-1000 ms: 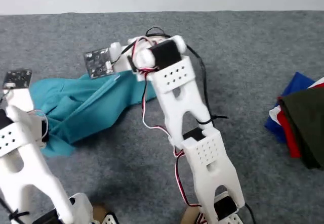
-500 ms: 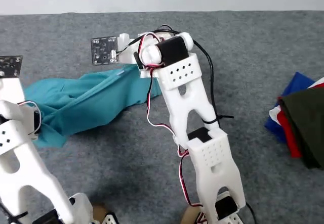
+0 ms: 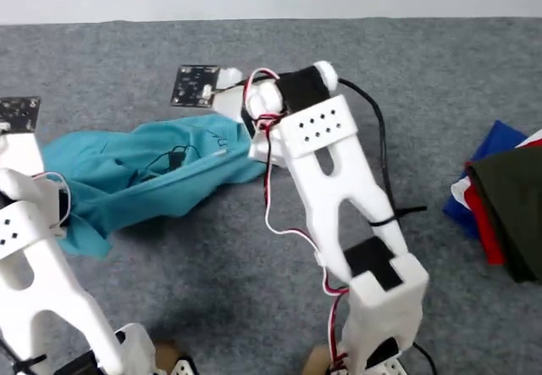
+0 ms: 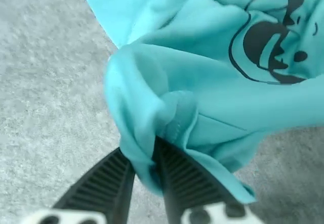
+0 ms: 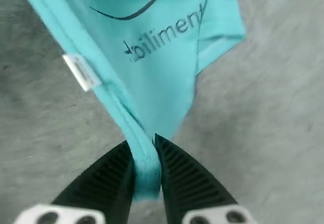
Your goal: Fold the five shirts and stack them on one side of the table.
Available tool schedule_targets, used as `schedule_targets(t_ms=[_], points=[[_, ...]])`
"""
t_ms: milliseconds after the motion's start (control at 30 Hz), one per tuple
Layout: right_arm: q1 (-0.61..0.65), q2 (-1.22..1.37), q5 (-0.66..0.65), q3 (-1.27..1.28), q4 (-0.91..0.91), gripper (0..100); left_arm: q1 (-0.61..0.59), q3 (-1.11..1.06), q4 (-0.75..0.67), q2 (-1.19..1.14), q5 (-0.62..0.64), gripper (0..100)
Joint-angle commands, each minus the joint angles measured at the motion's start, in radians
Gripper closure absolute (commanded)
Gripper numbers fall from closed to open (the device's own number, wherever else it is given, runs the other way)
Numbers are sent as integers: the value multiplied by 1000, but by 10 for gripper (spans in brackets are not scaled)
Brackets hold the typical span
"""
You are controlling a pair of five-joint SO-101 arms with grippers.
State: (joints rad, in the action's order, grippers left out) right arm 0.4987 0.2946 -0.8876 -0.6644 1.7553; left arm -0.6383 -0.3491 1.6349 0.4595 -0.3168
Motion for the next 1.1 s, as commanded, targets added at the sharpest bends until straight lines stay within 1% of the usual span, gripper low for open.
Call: schedule_targets(t_ms=[0,133,167,267,400,500,700,833,1067], points=[[-56,-107,74,20,36,987,-6,-27,-8,20,5,998],[-85,-122,157,20,36,987,-12,-59,-3,29,9,994],[-88,-124,181,20,36,987,-29,-62,-3,29,28,985],[-113,-122,244,20,36,987,-124,-62,-3,29,86,940],[-116,-119,299,31,35,987,-239,-64,11,21,89,863],[-110,-119,304,68,33,987,-249,-65,20,20,87,846],[-107,-119,301,152,30,987,-247,-70,18,20,87,844],[-85,-119,298,161,16,987,-249,-93,11,21,89,848],[2,-147,189,153,7,987,-256,-174,-26,25,89,848]])
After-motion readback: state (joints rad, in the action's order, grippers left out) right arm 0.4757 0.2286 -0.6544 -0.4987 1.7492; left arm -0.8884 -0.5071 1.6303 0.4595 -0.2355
